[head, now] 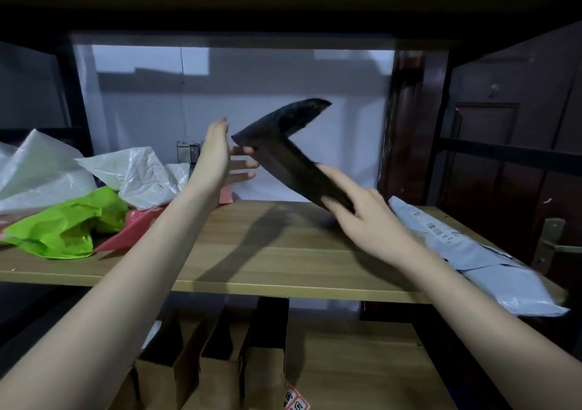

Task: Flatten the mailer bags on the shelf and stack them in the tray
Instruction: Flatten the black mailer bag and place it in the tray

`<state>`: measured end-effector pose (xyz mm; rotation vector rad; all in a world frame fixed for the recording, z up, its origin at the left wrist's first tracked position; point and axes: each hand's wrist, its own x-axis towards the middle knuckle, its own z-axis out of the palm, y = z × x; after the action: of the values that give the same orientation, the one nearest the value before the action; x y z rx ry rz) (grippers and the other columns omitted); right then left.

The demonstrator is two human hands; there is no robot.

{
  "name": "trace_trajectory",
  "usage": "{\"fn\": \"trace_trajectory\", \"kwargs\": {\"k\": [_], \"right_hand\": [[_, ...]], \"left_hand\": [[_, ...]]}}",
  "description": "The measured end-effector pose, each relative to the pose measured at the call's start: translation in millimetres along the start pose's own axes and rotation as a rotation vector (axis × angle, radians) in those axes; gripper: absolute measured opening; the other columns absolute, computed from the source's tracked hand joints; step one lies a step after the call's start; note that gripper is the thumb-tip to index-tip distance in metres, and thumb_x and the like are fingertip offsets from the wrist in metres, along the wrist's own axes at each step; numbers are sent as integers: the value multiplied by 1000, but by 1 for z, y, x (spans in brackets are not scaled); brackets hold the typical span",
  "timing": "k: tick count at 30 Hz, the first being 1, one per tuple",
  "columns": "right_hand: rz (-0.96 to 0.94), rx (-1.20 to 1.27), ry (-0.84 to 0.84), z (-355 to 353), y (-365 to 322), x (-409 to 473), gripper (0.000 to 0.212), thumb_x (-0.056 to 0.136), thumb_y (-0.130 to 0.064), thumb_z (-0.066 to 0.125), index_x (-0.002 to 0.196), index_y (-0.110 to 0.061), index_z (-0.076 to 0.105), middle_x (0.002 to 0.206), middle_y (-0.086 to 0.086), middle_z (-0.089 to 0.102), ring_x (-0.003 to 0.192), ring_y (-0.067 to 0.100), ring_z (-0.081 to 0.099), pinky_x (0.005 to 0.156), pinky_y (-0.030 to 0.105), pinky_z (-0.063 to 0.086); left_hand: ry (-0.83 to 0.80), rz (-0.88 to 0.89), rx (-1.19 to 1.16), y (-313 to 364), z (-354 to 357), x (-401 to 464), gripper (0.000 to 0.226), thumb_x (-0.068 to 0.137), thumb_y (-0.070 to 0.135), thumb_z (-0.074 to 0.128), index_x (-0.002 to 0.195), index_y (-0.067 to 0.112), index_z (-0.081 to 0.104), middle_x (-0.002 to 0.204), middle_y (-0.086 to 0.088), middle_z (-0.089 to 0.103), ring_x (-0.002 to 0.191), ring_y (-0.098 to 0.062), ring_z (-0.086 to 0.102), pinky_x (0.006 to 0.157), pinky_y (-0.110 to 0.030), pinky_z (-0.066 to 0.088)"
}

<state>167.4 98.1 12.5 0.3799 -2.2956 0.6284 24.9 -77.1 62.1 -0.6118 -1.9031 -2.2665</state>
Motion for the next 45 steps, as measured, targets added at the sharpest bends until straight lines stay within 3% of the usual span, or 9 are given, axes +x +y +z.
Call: {"fn": "trace_trajectory", "kwargs": {"k": [3, 7, 11, 16, 21, 25, 35, 40, 45], "right_hand": [[72, 201, 127, -20, 1, 5, 28, 94, -11, 53, 101, -38, 58, 76, -30, 64, 77, -9, 58, 76, 10, 41], [160, 405, 207, -47, -6, 5, 22, 92, -16, 57, 93, -37, 58, 90, -24, 64, 84, -16, 60, 80, 7, 48], [164, 451, 259, -66, -7, -3, 17, 89, -19, 60, 86, -36, 61, 77, -29, 69, 81, -12, 64, 69, 6, 49], [114, 351, 406, -86, -11, -11, 15, 86, -21, 64, 75, -30, 61, 71, -26, 68, 76, -8, 63, 70, 8, 48], [66, 321, 568, -107, -23, -20, 12, 87, -23, 65, 79, -30, 60, 80, -16, 65, 80, -7, 62, 73, 11, 49], [66, 311, 609, -121, -28, -29, 8, 89, -25, 62, 86, -32, 59, 88, -17, 66, 85, -7, 62, 79, 11, 47], [317, 305, 456, -114, -8, -89, 23, 92, -32, 57, 105, -14, 62, 99, -9, 67, 99, 9, 63, 93, 37, 50], [357, 285, 367, -87, 5, -137, 20, 94, -23, 55, 110, -12, 59, 98, -12, 61, 91, 0, 56, 81, 7, 43], [393, 260, 254, -59, 15, -189, 17, 95, -19, 52, 107, -10, 59, 95, -11, 59, 85, -5, 53, 77, 3, 39]], "left_hand": [[80, 109, 118, -12, -2, 0, 55, 94, 22, 44, 144, 20, 21, 120, -8, 49, 102, -19, 56, 90, -37, 49], [-72, 13, 197, -29, -3, -9, 75, 88, 49, 55, 148, 25, 18, 151, 0, 29, 138, -19, 31, 114, -42, 27], [-222, 113, 220, -27, 9, -26, 47, 91, 51, 49, 132, 31, 40, 124, 18, 45, 120, -4, 41, 103, -27, 31], [-62, 364, 131, -17, 14, -33, 11, 95, 31, 51, 101, 26, 58, 98, 8, 63, 92, 0, 59, 85, -22, 46], [64, 580, 179, 4, 30, -50, 12, 99, 33, 43, 87, 30, 45, 83, 11, 57, 73, 7, 55, 67, -13, 43], [221, 684, 156, 13, 42, -78, 13, 98, 37, 43, 86, 33, 40, 77, 15, 53, 68, 5, 51, 68, -21, 42], [323, 579, 328, -16, 43, -161, 15, 94, 40, 49, 83, 34, 41, 76, 14, 54, 73, -6, 51, 77, -42, 44], [311, 531, 479, -52, 37, -218, 16, 95, 23, 53, 93, 15, 40, 72, 17, 45, 65, 14, 45, 64, -25, 31], [271, 383, 580, -87, 28, -269, 19, 95, 23, 54, 91, 10, 40, 71, 13, 48, 63, 14, 47, 60, -23, 32]]}}
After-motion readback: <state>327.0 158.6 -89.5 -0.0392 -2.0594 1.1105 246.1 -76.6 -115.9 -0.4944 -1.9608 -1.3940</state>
